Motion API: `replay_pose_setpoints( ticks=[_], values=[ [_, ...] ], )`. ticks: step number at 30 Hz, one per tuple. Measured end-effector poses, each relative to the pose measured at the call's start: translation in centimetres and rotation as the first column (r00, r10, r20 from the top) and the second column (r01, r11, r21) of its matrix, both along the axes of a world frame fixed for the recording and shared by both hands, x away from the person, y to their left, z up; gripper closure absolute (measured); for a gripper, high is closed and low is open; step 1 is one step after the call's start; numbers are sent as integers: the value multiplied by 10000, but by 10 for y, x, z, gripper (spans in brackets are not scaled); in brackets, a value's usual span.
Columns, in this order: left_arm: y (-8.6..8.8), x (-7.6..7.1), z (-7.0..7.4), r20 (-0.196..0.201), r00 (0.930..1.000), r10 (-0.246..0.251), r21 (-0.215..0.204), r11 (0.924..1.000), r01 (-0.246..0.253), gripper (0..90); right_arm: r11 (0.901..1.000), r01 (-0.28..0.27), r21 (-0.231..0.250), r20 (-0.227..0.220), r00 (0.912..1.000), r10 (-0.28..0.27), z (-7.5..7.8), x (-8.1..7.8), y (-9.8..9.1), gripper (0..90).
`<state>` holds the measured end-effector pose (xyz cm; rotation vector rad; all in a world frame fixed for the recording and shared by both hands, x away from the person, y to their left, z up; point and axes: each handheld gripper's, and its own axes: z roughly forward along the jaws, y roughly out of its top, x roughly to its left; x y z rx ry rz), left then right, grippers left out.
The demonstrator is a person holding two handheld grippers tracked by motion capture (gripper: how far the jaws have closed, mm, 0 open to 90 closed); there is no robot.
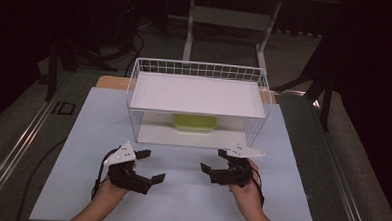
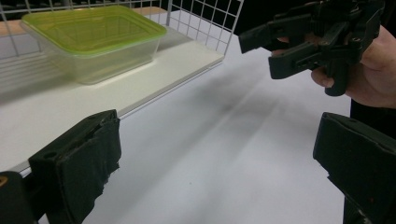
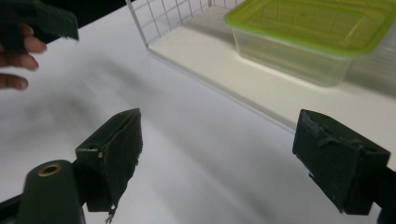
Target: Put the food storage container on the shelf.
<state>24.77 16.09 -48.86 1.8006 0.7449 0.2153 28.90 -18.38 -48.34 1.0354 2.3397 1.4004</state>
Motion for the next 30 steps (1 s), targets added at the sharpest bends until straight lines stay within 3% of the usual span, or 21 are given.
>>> replay_pose_setpoints(
  ticks=[11,18,27,30],
  values=[
    [16,-12,-5,-115,9997,195,-37,9998,-196,19,9998,170,38,-70,9998,-170,0,-13,-21,161],
    [22,-19,-9,-259,9993,260,67,9996,-258,19,9998,171,-104,162,9997,-170,3,-23,-33,162],
    [31,-27,-9,116,9993,348,-47,9994,-348,19,9990,200,404,11,9998,-201,4,-34,-48,161],
    [33,-29,-12,112,9991,403,-43,9992,-402,19,9991,285,300,30,9996,-286,4,-38,-53,161]
  ],
)
